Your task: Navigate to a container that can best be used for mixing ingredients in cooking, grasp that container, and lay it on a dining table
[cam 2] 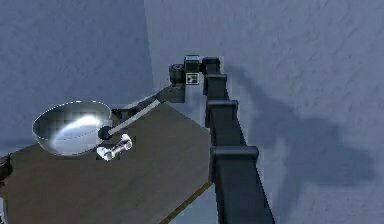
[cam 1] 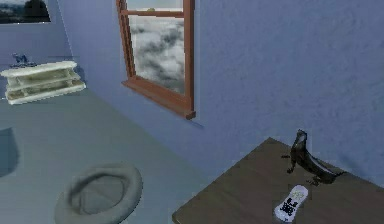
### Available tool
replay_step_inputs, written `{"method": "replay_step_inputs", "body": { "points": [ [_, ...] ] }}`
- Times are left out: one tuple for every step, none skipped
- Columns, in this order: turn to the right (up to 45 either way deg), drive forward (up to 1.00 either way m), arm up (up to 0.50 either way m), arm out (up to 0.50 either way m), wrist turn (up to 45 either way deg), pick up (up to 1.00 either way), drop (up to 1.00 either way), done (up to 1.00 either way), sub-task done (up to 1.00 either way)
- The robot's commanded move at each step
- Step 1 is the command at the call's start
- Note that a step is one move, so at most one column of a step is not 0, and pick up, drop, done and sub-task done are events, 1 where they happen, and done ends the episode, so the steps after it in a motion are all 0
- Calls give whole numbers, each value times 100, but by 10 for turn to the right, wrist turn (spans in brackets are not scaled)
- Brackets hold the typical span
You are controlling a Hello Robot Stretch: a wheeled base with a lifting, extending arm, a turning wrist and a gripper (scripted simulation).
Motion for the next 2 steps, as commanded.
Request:
{"method": "replay_step_inputs", "body": {
  "points": [
    [0,0,0,0,0,0,100,0,0],
    [0,0,4,0,0,0,0,0,0]
  ]
}}
